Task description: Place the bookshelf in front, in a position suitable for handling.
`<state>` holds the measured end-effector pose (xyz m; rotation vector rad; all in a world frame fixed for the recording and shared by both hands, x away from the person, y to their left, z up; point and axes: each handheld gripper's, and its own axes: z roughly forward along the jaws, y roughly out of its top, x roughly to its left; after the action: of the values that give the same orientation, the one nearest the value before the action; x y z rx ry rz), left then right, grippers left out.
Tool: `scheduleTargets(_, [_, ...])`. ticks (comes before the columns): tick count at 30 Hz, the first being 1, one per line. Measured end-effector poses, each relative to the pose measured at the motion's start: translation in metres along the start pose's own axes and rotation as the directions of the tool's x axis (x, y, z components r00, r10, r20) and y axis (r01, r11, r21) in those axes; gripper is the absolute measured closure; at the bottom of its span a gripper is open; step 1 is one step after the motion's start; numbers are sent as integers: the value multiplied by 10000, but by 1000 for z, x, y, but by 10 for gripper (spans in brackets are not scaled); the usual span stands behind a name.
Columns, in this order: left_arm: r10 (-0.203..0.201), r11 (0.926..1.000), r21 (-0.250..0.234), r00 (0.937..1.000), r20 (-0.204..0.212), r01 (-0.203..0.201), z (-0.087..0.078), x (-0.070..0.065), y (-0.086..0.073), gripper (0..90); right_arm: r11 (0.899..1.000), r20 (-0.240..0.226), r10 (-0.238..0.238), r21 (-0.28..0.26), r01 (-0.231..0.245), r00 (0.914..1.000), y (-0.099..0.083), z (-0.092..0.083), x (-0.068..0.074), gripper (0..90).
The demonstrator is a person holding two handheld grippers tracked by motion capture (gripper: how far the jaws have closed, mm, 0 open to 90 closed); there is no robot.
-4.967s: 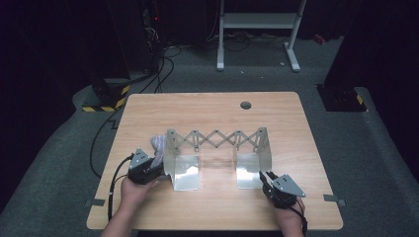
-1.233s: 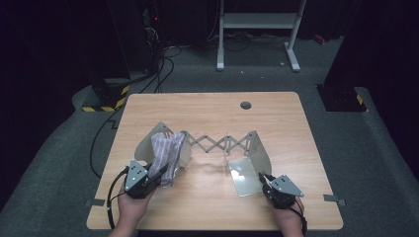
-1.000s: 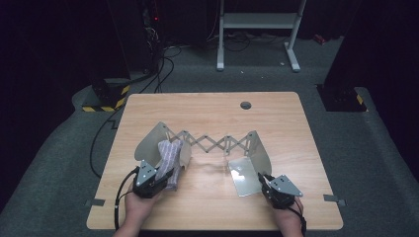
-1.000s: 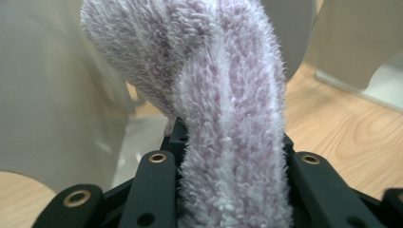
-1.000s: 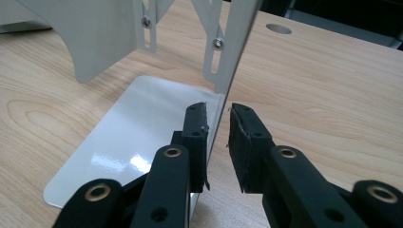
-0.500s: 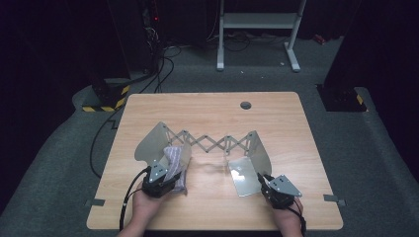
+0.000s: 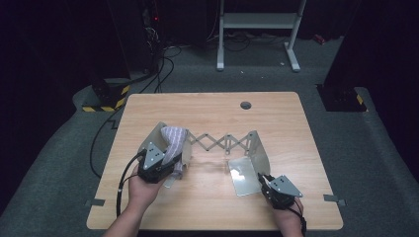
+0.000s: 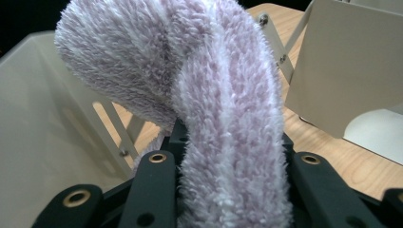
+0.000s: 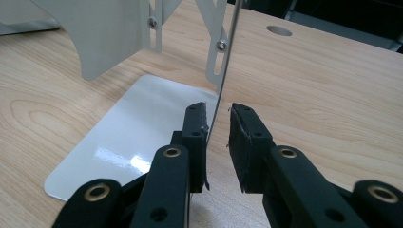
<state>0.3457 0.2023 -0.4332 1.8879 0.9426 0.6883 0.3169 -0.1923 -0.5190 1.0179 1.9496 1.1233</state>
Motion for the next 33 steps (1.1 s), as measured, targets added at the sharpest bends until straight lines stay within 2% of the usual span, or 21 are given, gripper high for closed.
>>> scheduleTargets(3, [88, 9996, 273, 9999, 126, -91, 5, -1, -6, 658, 10000, -16, -24, 11, 24, 10000, 0, 0, 1, 767])
scheduleTargets(7, [247, 9961, 840, 9994, 249, -267, 15, -5, -24, 662, 10000, -29, -30, 35, 30, 10000, 0, 0, 1, 767])
scheduleTargets(11, [290, 9863, 1608, 9987, 430, -355, 31, -8, -50, 663, 10000, -44, -58, 59, 58, 10000, 0, 1, 2, 767])
scheduleTargets(14, [117, 9768, 2127, 9984, 547, -231, 42, -9, -65, 663, 10000, -50, -53, 72, 54, 10000, 0, 1, 2, 767])
scheduleTargets(16, [63, 9752, 2207, 9982, 591, -192, 44, -10, -70, 662, 10000, -49, -61, 70, 61, 10000, 0, 1, 2, 767])
scheduleTargets(19, [-24, 9786, 2057, 9981, 614, -103, 38, -11, -65, 660, 10000, -47, -36, 54, 36, 10000, 0, 1, 2, 764])
scheduleTargets(21, [-152, 9835, 1806, 9977, 656, 31, 30, -12, -60, 660, 10000, -53, -33, 58, 33, 10000, -1, 1, 2, 764])
scheduleTargets(23, [-84, 9879, 1552, 9980, 628, -14, 22, -12, -54, 660, 10000, -44, -47, 62, 48, 10000, 0, 1, 2, 765])
scheduleTargets(28, [-19, 9978, 662, 9984, 557, -18, -1, -9, -23, 660, 10000, -52, -45, 59, 46, 10000, 0, 1, 2, 764])
scheduleTargets(30, [90, 9993, 347, 9989, 455, -106, -6, -6, -7, 659, 10000, -59, -55, 58, 55, 10000, 0, 1, 3, 764])
scheduleTargets(33, [151, 9998, 131, 9993, 345, -155, -8, -1, 8, 659, 10000, -61, -60, 56, 61, 10000, 0, 1, 3, 764])
